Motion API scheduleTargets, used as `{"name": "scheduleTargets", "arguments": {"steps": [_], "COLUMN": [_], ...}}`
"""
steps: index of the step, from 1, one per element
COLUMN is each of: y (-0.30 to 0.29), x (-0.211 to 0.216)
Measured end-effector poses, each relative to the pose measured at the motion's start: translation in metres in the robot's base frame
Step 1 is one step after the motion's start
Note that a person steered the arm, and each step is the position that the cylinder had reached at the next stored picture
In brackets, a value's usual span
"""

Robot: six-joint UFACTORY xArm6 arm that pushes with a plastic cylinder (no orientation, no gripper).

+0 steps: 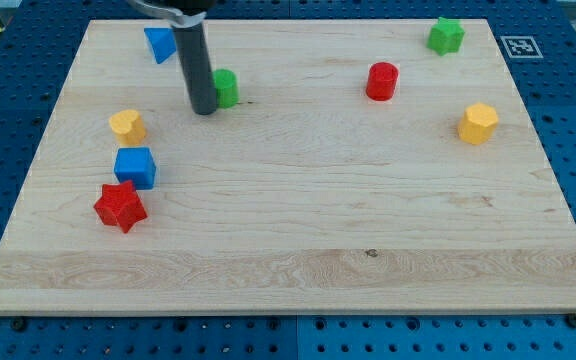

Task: Slide the green circle to the top center

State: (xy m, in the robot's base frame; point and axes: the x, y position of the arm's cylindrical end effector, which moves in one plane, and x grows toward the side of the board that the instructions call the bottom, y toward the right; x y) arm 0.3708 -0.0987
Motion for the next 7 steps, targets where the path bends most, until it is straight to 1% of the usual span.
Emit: {"name": "scheduleTargets", "arguments": {"steps": [2, 5, 6, 7], "y": [0.041, 0.013, 0.014, 0.053], "x": [-0.021, -0.073, -0.079, -0.084]}}
